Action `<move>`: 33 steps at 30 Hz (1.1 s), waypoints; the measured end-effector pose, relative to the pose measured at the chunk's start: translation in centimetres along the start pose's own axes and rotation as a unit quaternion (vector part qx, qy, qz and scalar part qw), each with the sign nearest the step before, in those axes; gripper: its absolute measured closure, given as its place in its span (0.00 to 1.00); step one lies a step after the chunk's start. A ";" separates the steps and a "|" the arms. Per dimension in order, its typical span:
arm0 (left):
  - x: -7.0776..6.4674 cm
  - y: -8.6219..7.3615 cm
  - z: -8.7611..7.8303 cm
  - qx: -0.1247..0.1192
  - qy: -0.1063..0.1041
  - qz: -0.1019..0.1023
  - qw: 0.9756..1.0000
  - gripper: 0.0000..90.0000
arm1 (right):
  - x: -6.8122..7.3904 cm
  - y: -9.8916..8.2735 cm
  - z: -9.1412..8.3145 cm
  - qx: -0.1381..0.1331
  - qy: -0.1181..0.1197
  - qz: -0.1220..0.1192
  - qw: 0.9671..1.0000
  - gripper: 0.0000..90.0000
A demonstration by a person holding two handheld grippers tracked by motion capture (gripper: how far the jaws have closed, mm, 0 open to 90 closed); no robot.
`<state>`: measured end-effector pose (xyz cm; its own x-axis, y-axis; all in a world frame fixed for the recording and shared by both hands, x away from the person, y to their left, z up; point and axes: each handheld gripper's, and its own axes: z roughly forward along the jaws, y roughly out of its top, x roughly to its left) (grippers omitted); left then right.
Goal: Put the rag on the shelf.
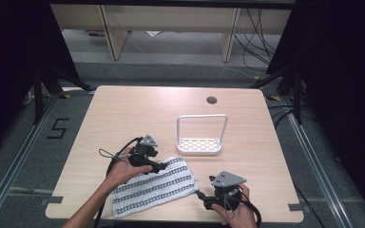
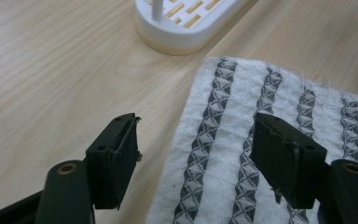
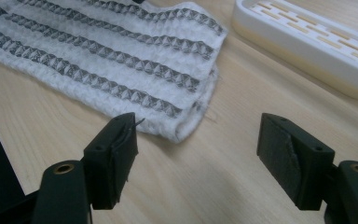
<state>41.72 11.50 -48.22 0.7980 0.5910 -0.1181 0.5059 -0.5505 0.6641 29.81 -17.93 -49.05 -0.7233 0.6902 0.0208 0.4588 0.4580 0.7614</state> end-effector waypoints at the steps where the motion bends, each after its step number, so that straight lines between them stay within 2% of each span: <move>1: -0.1 0.1 0.3 0.000 -0.003 0.003 1.000 0.36 | 0.0 0.0 0.0 0.000 0.000 0.000 1.000 0.34; 2: 0.0 0.4 0.5 0.007 -0.007 0.012 1.000 0.37 | 0.1 0.1 0.1 0.003 0.000 0.001 1.000 0.35; 3: 0.1 0.5 0.8 0.007 -0.011 0.009 1.000 0.37 | 0.0 0.1 0.4 -0.003 -0.002 -0.010 1.000 0.36; 4: 0.2 0.7 1.0 0.008 -0.015 0.011 1.000 0.38 | 0.2 0.2 0.5 0.001 0.001 -0.002 1.000 0.36; 8: 0.0 1.5 1.9 0.010 -0.029 0.023 0.999 0.42 | 0.3 0.4 1.2 0.001 0.005 -0.006 1.000 0.38; 10: -0.2 1.6 2.1 0.009 -0.030 0.019 0.999 0.42 | 0.3 0.5 1.2 0.003 0.001 -0.009 1.000 0.38; 13: -0.3 2.2 2.6 0.013 -0.033 0.028 0.999 0.43 | 0.4 0.5 1.5 0.008 0.012 -0.007 1.000 0.38; 14: -0.4 2.3 2.8 0.008 -0.034 0.023 0.999 0.43 | 0.5 0.5 1.6 0.008 0.006 -0.011 1.000 0.39; 15: -0.4 2.5 2.9 0.014 -0.036 0.031 0.999 0.44 | 0.6 0.5 1.6 0.012 0.006 -0.008 1.000 0.39; 16: -0.5 2.6 3.1 0.013 -0.038 0.025 0.999 0.45 | 0.6 0.5 1.7 0.013 0.004 -0.013 1.000 0.39; 17: -0.5 2.7 3.3 0.016 -0.039 0.030 0.999 0.45 | 0.7 0.5 1.8 0.017 0.006 -0.007 1.000 0.39; 18: -0.5 2.8 3.5 0.022 -0.039 0.033 0.998 0.46 | 0.6 0.5 1.9 0.014 0.002 -0.015 1.000 0.40; 19: -0.6 2.8 3.6 0.025 -0.040 0.033 0.998 0.46 | 0.6 0.5 2.1 0.017 0.005 -0.012 1.000 0.40; 20: -0.6 2.9 3.8 0.028 -0.042 0.036 0.998 0.46 | 0.5 0.5 2.2 0.014 0.010 -0.020 1.000 0.40; 22: -0.7 2.9 4.2 0.032 -0.045 0.037 0.998 0.46 | 0.5 0.5 2.2 0.015 -0.001 -0.021 1.000 0.40; 24: -0.8 2.9 4.5 0.034 -0.050 0.036 0.998 0.47 | 0.7 0.5 2.5 0.019 0.004 -0.014 1.000 0.41; 26: -0.8 2.9 4.7 0.040 -0.051 0.038 0.997 0.48 | 0.7 0.6 2.7 0.019 0.011 -0.022 1.000 0.42; 33: -0.7 3.0 5.0 0.049 -0.049 0.040 0.997 0.50 | 0.7 0.6 3.1 0.026 0.008 -0.017 0.999 0.45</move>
<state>44.33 6.45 -49.85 0.8630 0.4849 -0.1420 0.4650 -0.6521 0.5988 31.16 -15.40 -50.62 -0.7466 0.6653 0.0058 0.4597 0.5096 0.7273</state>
